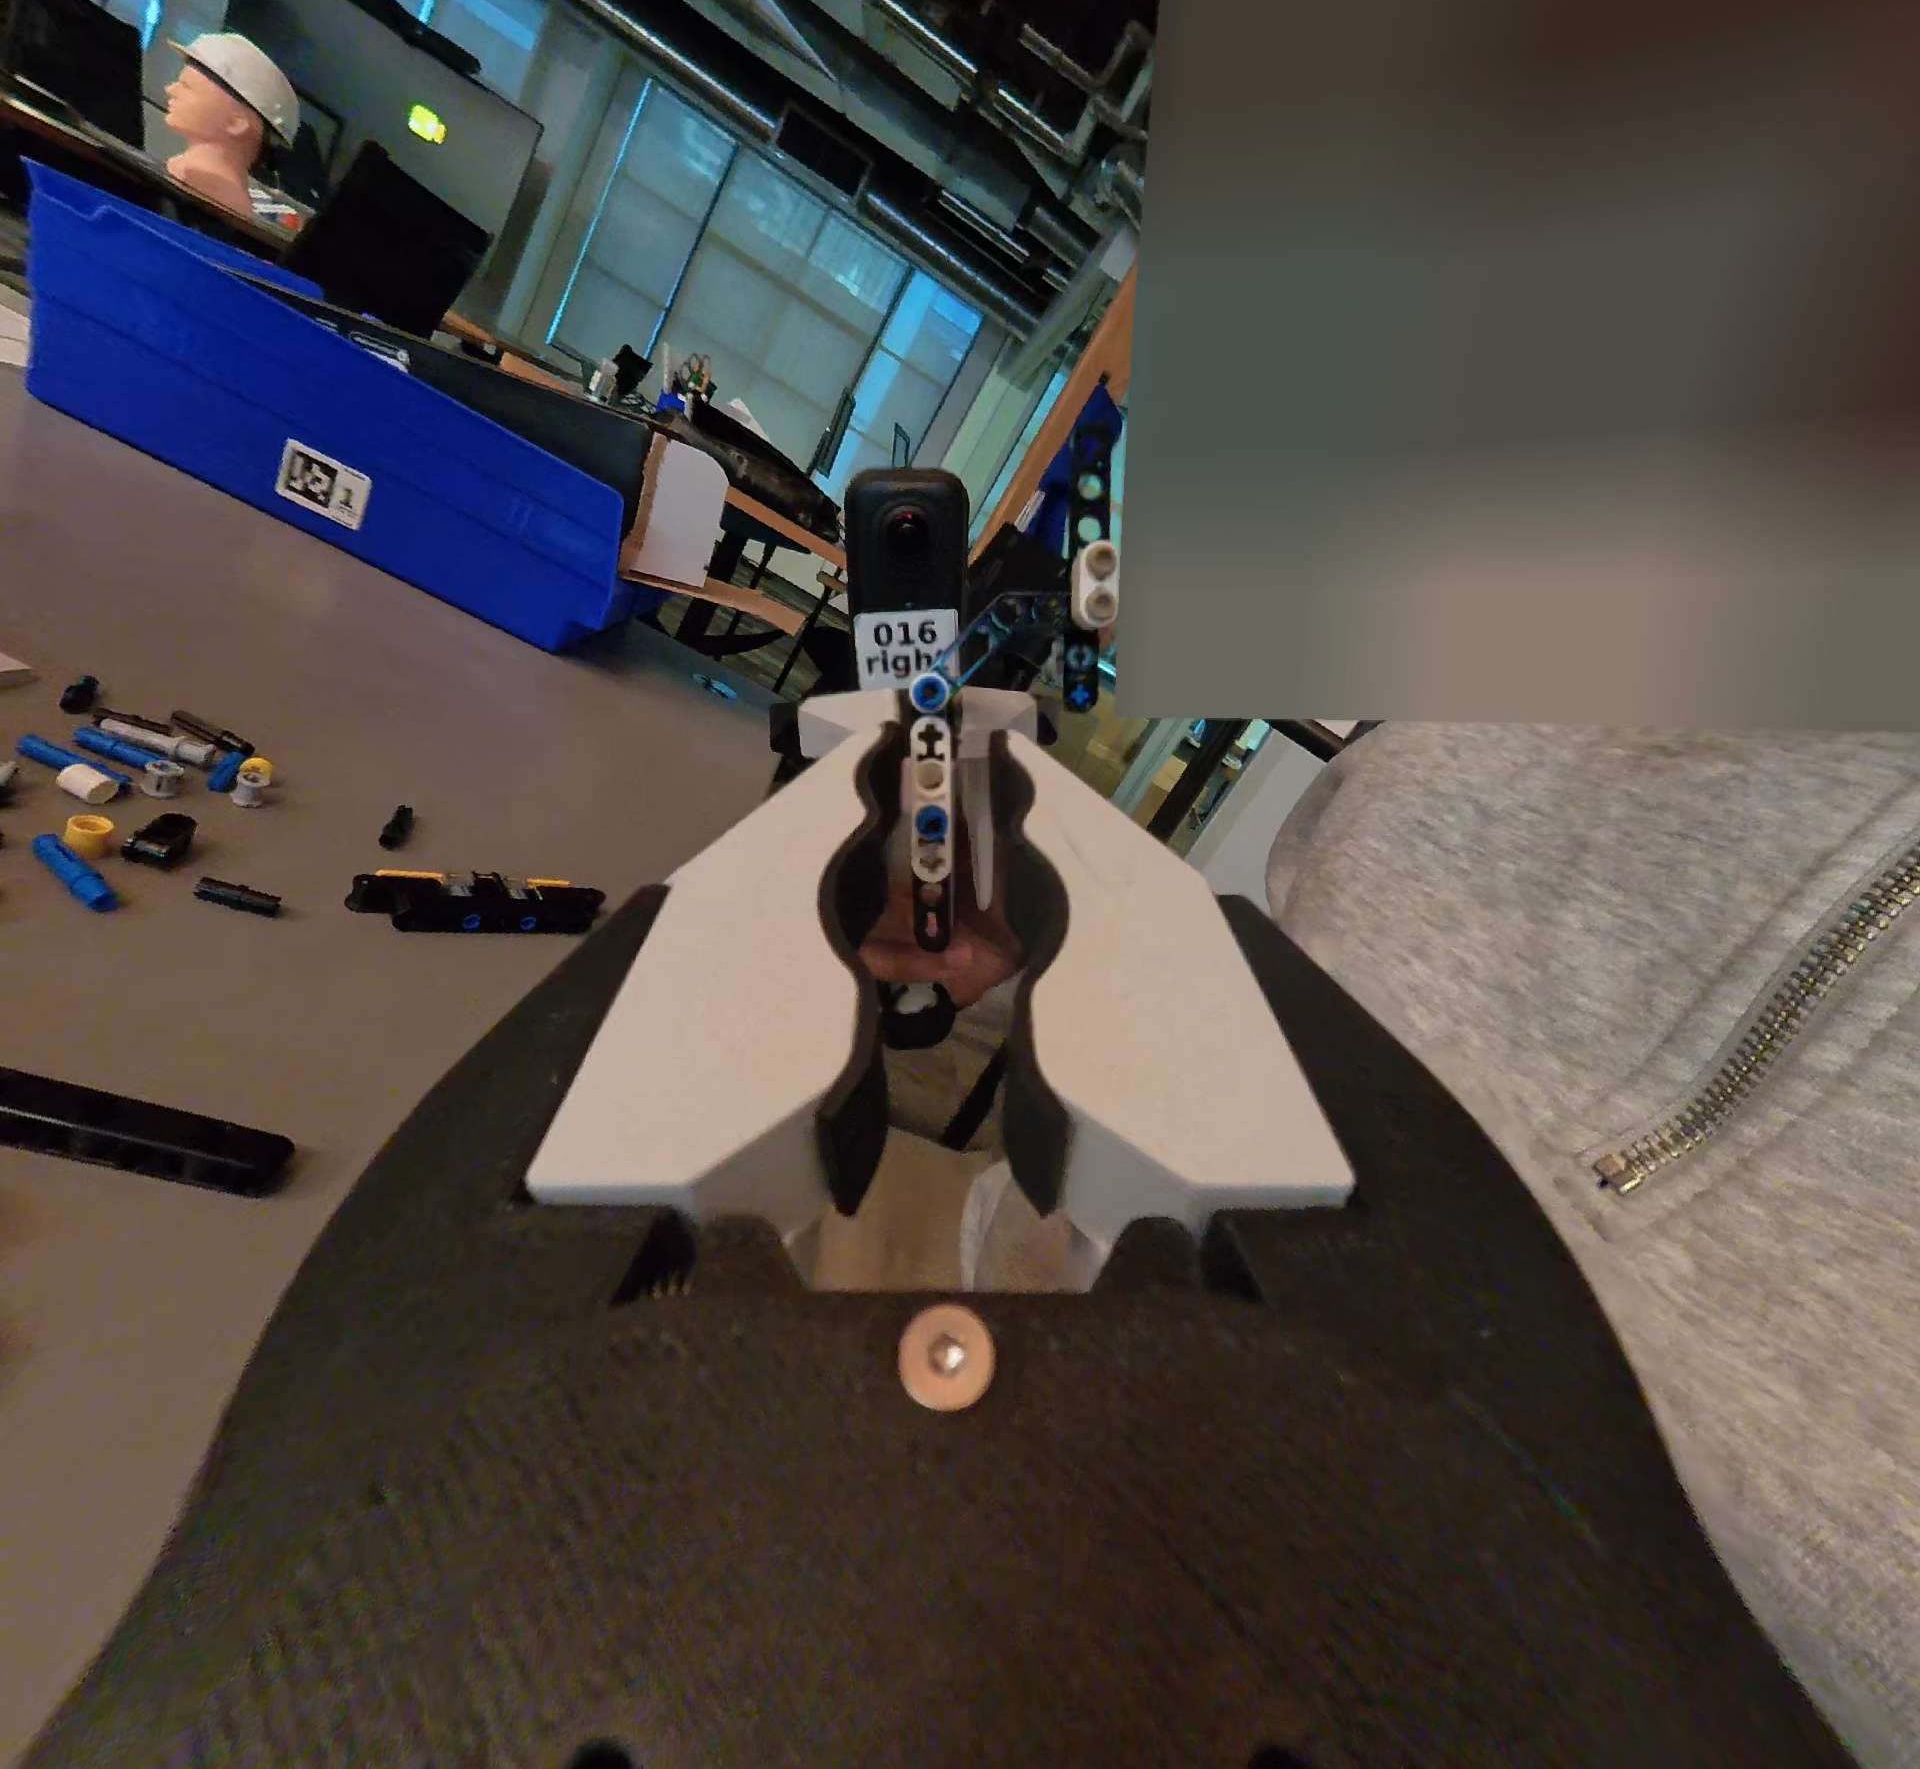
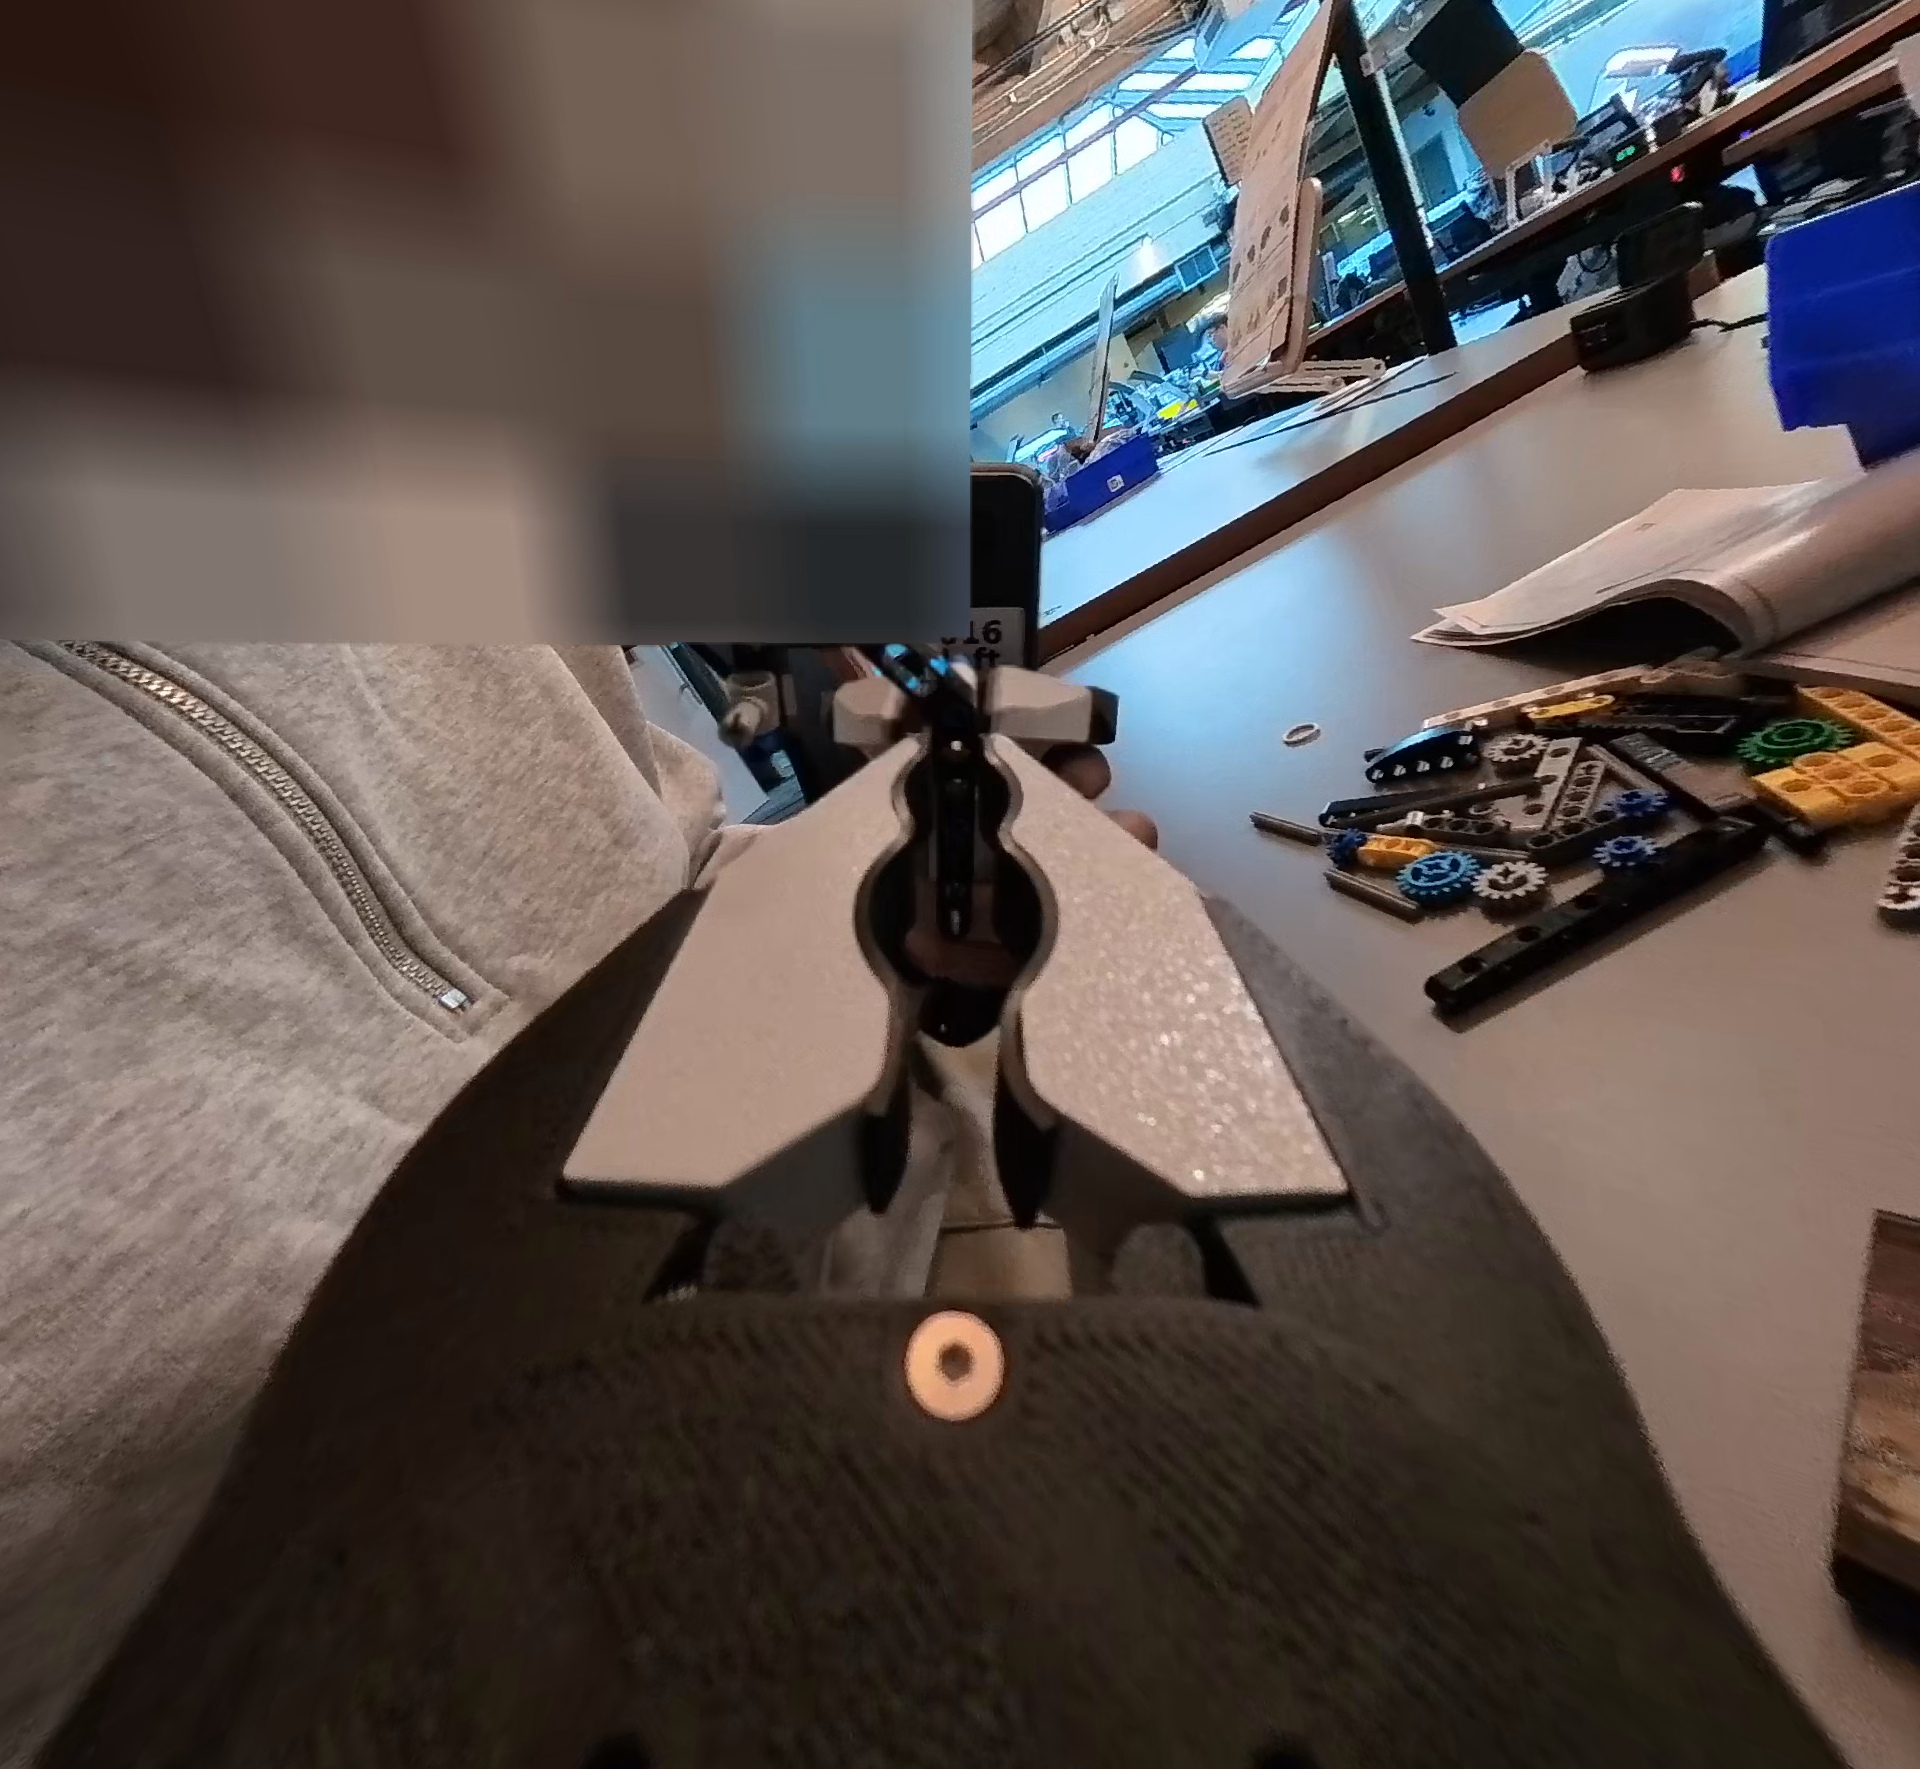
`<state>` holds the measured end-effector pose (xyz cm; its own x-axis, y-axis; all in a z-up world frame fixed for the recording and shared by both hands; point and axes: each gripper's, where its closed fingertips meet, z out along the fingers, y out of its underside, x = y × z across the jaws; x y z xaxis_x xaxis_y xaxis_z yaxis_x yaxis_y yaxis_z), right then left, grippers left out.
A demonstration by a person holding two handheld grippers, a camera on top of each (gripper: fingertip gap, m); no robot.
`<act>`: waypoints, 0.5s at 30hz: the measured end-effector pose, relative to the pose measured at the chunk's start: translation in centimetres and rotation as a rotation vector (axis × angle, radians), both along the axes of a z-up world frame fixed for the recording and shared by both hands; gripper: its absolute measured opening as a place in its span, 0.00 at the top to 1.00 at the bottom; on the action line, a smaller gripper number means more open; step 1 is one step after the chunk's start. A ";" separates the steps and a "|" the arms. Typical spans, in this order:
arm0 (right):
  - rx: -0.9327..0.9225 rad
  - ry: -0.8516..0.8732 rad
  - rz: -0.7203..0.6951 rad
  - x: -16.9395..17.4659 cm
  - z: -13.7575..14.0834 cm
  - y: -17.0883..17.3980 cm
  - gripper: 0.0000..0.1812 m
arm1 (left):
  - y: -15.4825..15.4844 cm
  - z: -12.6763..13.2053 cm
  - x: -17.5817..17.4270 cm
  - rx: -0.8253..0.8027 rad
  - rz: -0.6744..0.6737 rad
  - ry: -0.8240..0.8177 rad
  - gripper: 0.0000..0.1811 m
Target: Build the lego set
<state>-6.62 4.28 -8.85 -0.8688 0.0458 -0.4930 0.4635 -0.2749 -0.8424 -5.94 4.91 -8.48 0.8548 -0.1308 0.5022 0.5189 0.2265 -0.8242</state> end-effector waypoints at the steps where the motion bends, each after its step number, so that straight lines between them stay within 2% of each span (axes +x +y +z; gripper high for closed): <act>1: -0.003 -0.003 -0.013 -0.2 0.0 0.1 0.98 | -0.1 0.2 -0.2 0.008 0.018 0.002 0.90; 5: -0.040 -0.069 -0.144 -2.4 0.0 1.5 0.98 | -0.3 -0.1 -1.3 -0.049 0.152 0.092 0.81; 10: -0.070 -0.160 -0.362 -5.3 -0.7 3.3 0.98 | -0.7 -1.2 -3.3 -0.214 0.416 0.260 0.80; 15: -0.060 -0.147 -0.455 -5.6 -0.7 1.6 0.98 | -0.2 -1.9 -3.6 -0.323 0.526 0.348 0.77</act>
<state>-12.22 5.84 -9.53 -0.6883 0.3730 -0.6222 0.3975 -0.5236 -0.7536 -9.55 4.69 -10.38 0.8817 0.4529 0.1321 0.1018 0.0907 -0.9907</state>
